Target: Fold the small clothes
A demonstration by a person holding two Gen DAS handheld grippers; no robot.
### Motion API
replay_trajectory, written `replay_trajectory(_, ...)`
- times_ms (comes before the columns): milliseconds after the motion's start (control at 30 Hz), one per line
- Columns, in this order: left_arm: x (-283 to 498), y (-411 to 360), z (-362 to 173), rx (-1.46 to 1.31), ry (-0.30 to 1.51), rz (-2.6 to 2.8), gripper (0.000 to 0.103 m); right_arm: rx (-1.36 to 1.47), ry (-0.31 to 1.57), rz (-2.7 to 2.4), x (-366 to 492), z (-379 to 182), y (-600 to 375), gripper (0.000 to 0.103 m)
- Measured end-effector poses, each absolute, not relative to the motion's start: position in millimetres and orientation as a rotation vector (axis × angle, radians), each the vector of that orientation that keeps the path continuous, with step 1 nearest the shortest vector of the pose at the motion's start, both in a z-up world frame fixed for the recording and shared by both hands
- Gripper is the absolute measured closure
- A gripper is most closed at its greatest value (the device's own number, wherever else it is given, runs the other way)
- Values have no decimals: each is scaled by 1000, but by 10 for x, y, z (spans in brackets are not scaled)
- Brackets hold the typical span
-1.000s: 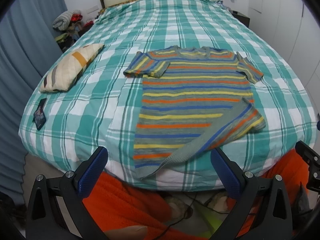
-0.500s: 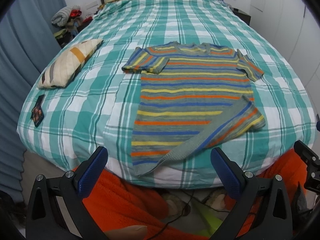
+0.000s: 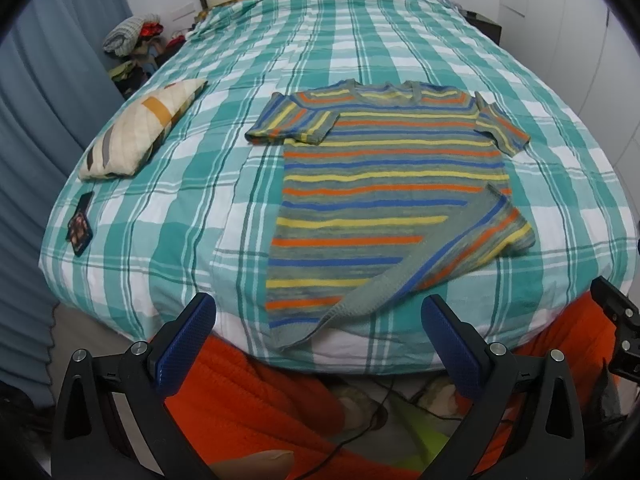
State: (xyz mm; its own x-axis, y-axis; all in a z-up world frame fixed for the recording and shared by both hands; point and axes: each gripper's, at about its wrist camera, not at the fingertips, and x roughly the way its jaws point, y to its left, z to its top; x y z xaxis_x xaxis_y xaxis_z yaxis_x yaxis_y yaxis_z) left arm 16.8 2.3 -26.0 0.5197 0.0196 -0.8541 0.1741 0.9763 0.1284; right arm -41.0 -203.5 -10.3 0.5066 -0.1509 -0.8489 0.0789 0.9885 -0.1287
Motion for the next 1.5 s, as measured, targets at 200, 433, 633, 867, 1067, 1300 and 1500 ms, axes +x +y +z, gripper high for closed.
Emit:
replay_trajectory(200, 159, 21, -280, 202, 1025, -94, 0, -137, 1048, -214, -425, -113, -2014, 0)
replay_trajectory(433, 136, -22, -294, 223, 1019, -98, 0, -131, 1078, -267, -439, -160, -2120, 0)
replay_trajectory(633, 133, -34, -297, 226, 1019, -98, 1, -133, 1083, -277, -440, -164, -2119, 0)
replay_trajectory(867, 135, -39, -291, 223, 1019, -98, 1, -130, 1087, -284, -445, -166, -2132, 0)
replay_trajectory(1067, 130, -45, -291, 224, 1019, -98, 1, -125, 1090, -287, -452, -167, -2151, 0)
replay_trajectory(1300, 125, -48, -294, 225, 1019, -98, 1, -121, 1093, -290, -471, -176, -2164, 0)
replay_trajectory(1500, 125, -52, -292, 225, 1019, -97, 1, -114, 1098, -296, -483, -209, -2169, 0)
